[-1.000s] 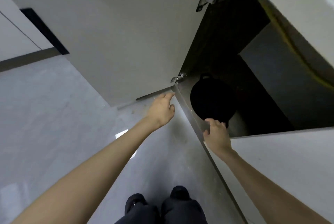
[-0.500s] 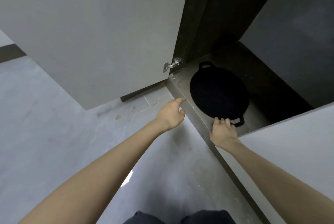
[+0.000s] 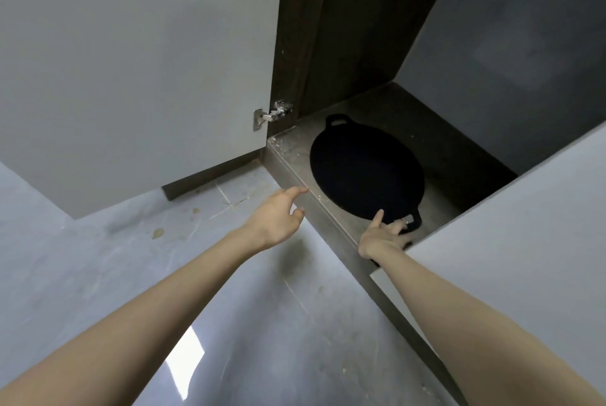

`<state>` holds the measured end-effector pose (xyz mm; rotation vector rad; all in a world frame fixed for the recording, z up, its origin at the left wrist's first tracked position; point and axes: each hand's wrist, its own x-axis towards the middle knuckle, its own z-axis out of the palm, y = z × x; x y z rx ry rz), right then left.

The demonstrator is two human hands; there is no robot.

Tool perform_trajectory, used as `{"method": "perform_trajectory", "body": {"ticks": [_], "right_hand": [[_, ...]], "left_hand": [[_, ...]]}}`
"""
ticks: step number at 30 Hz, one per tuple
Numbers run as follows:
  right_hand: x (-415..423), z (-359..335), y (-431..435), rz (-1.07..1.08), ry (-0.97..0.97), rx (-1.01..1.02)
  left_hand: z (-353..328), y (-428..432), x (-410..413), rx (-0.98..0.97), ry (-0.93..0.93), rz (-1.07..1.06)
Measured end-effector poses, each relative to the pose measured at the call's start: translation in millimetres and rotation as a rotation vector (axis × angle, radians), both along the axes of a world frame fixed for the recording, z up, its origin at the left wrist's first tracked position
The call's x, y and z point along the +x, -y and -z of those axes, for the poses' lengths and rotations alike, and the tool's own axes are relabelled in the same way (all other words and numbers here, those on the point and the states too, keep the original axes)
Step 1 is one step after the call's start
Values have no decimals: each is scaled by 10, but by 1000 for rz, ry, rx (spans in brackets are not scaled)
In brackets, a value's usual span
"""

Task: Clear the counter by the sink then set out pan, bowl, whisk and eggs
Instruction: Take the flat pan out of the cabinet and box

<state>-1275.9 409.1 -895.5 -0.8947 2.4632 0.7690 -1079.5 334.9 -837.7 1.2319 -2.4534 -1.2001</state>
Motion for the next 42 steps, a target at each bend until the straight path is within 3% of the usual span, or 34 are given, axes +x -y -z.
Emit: {"method": "perform_trajectory", "body": {"ticks": [7,11,15,18,24,29,33,35,38,42], "right_hand": [[353,-4,-31,-139,71,-236],[554,97,-101,-408,68,-481],[676,168,-165,-661,229,-718],[658,208,-185,-631,219,-845],[584,265,-81,-556,133,-840],[648,272,-46,-463,220,-862],[756,289,-189,-451,423,-877],[781,309,-228,-510,494,-947],[667,324,-279,-599,400,-974],[378,330,-284,-563,280,-805]], "left_hand": [[82,-10,143,9,5,-51],[139,-39,230,47,-28,-118],[225,-78,312,138,-67,-225],[301,-104,355,218,-118,-306],[379,-134,329,379,-231,-423],[429,-113,347,773,-389,-616],[576,-98,369,1079,-526,-763],[679,-97,348,1142,-565,-783],[770,-120,258,1208,-637,-760],[839,-113,92,1213,-757,-828]]}}
